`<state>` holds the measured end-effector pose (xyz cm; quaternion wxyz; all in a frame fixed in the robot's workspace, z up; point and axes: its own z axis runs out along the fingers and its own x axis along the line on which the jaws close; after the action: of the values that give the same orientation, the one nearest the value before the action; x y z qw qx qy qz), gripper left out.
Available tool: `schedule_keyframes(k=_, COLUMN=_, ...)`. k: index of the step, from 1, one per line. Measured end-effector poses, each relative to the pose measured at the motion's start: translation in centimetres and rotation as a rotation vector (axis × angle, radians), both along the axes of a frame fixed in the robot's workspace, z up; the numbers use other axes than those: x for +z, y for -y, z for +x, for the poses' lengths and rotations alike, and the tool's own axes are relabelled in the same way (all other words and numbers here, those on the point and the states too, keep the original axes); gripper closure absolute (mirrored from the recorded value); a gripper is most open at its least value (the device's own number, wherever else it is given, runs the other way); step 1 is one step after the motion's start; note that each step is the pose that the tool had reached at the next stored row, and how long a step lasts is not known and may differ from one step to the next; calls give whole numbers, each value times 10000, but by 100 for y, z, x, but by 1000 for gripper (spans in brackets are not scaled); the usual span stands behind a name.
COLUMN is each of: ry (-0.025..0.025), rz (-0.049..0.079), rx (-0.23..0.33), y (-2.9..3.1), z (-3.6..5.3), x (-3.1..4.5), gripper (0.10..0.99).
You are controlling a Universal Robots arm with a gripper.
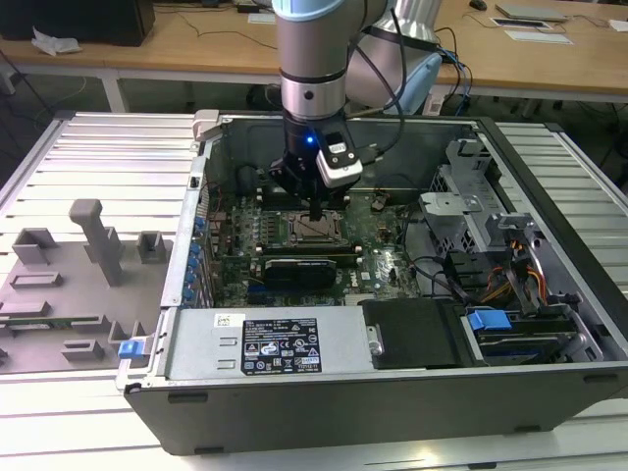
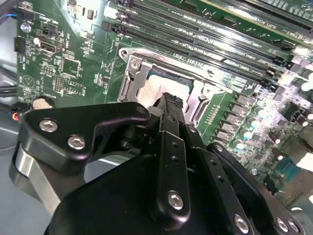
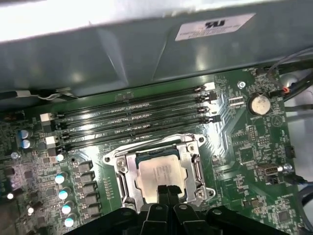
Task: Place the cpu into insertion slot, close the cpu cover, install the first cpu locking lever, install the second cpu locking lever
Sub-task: 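Install the first cpu locking lever, then install the second cpu locking lever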
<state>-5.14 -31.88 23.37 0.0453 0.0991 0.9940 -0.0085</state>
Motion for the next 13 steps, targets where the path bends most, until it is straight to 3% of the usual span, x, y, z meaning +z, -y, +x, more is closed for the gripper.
schedule_keyframes(k=3, ry=1, rz=-6, rx=0, y=0, z=0, x=31, gripper=980)
schedule_keyframes(k=13, ry=0, rz=-13, rx=-1, y=0, z=0, x=32, gripper=980)
